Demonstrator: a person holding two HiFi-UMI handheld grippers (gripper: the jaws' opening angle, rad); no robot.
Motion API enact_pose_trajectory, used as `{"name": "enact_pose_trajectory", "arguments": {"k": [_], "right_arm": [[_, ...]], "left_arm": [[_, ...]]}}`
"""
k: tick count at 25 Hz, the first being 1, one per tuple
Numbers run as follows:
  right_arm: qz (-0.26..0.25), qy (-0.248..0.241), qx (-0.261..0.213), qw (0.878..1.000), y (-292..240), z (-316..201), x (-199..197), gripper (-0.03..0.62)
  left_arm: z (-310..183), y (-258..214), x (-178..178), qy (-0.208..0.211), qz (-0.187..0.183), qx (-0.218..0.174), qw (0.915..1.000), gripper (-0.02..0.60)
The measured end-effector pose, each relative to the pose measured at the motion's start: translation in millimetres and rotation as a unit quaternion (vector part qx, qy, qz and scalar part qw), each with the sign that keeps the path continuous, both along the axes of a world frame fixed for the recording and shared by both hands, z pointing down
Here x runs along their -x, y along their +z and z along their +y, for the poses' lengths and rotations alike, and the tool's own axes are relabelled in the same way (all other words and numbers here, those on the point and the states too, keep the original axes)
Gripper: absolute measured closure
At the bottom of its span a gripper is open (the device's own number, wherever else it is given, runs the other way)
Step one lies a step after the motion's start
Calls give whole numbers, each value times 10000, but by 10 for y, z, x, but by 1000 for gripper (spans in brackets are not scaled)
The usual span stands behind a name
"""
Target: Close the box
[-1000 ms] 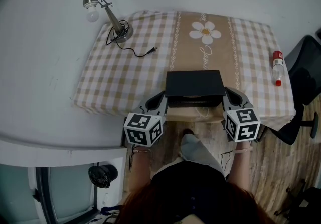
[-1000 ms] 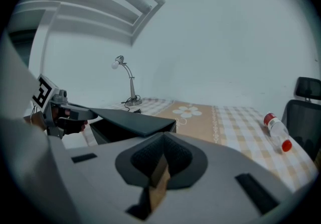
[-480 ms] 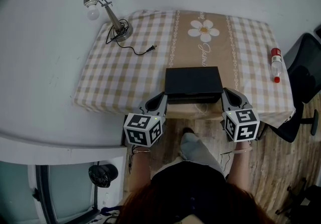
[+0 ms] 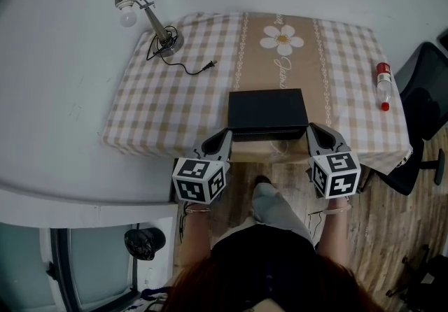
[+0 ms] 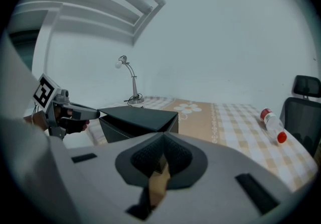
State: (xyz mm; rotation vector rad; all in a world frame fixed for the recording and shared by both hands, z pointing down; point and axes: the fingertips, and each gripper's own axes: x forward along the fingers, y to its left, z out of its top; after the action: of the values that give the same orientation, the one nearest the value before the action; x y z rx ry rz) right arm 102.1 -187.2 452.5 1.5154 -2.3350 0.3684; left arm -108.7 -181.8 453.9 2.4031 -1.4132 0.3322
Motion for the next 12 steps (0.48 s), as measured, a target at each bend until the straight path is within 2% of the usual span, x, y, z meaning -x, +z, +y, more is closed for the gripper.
{"name": "enact_pose_trajectory", "arguments": {"k": [12], "right_arm": [[-3,-88,111,9999,100,87,6,577]], "left_arm": [[99,110,-22,6,-92,179,9998,555]]}}
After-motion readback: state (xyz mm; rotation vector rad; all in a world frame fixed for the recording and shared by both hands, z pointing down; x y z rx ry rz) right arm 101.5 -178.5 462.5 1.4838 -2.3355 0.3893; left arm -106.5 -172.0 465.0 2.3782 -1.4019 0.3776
